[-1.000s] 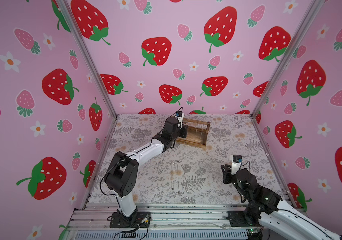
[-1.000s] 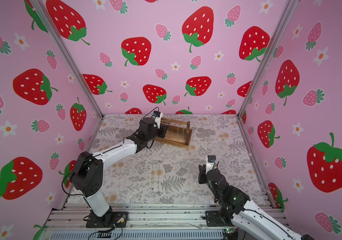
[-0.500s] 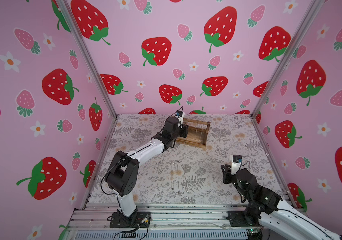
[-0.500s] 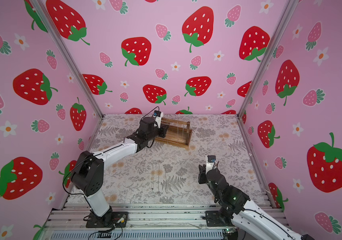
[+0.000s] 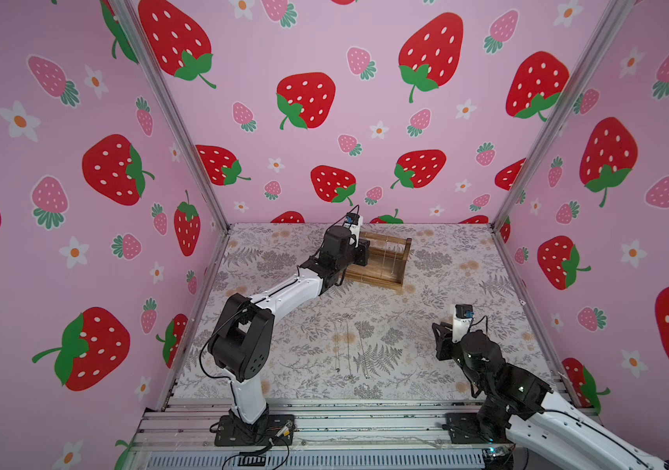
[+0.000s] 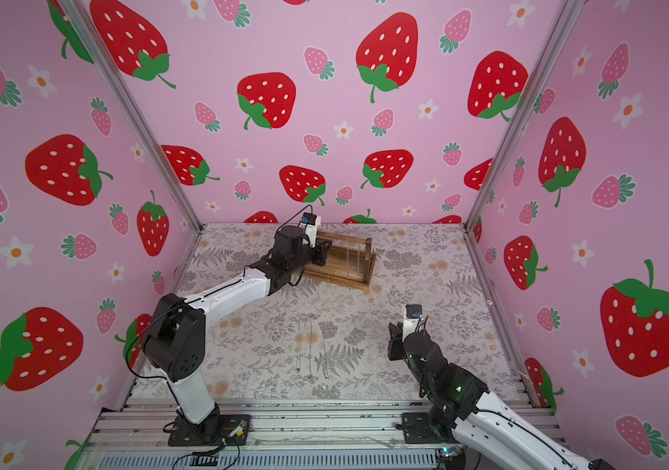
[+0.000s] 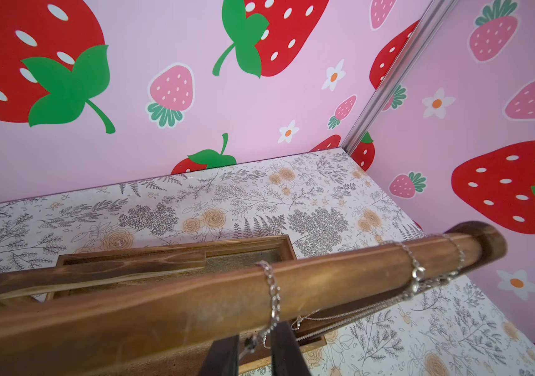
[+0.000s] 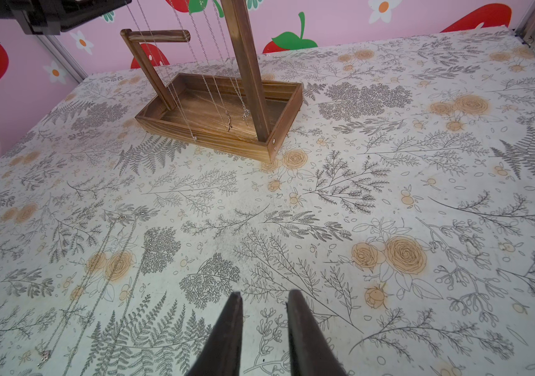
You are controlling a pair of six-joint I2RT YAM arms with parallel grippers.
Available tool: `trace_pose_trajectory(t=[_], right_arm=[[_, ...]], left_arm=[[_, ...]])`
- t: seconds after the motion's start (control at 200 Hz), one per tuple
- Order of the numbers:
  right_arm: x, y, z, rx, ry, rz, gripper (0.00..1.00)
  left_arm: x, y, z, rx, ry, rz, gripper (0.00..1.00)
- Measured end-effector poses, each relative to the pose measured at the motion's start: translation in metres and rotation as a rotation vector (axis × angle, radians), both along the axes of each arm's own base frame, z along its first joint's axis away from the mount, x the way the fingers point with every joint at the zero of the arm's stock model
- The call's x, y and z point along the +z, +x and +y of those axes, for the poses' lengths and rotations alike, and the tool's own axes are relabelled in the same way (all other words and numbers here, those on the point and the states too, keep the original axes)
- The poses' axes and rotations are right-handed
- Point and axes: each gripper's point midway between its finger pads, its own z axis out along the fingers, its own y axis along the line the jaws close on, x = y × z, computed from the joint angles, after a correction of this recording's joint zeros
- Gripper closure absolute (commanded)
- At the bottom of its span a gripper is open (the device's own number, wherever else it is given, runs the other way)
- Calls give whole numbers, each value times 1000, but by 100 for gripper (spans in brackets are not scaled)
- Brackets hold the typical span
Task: Take the necklace off the jewelry display stand
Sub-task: Take off the necklace from the stand.
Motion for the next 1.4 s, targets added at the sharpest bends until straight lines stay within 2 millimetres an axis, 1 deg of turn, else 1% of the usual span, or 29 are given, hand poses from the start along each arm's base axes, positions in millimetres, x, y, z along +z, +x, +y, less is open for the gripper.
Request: trace_pose_trajectory(t=[0.125, 0.365, 0.4, 0.415, 0.445, 0.565, 0.66, 0.78, 0.89, 1.101, 1.211, 1.291, 1.331, 1.401], right_arm=[[0, 0, 0, 0, 0, 0, 74], [0, 0, 0, -1, 1, 1, 74], [0, 0, 0, -1, 2, 1, 74], [0, 0, 0, -1, 2, 1, 74], [0, 0, 0, -1, 2, 1, 74], [-1, 0, 0, -1, 2, 2, 74], [-1, 0, 0, -1, 1, 2, 74], [-1, 0, 0, -1, 1, 2, 74], [-1, 0, 0, -1, 0, 3, 74], [-2, 1, 1, 0, -2, 5, 74], [-4, 0, 2, 5, -2, 9, 74], [-4, 0, 4, 18, 3, 9, 75], [-4, -1, 6, 30, 7, 10, 75], [-4, -4, 13, 68, 18, 23, 74]], left_arm=[[-1, 0, 0, 0, 1, 1, 82], [-1, 0, 0, 1, 0, 2, 93], [-1, 0, 0, 1, 1, 2, 93], [-1, 0, 0, 2, 1, 1, 98], [0, 0, 1, 3, 1, 1, 100], [2, 0, 6, 21, 9, -2, 100], [11, -2, 13, 36, 11, -9, 100], [27, -3, 32, 70, 26, -21, 100], [35, -3, 54, 110, 52, -17, 100], [47, 10, 99, 243, 184, -17, 100], [47, 14, 125, 344, 305, -27, 100], [43, 12, 142, 401, 395, -13, 100], [41, 10, 147, 406, 420, 6, 100], [39, 3, 147, 376, 430, 42, 100]])
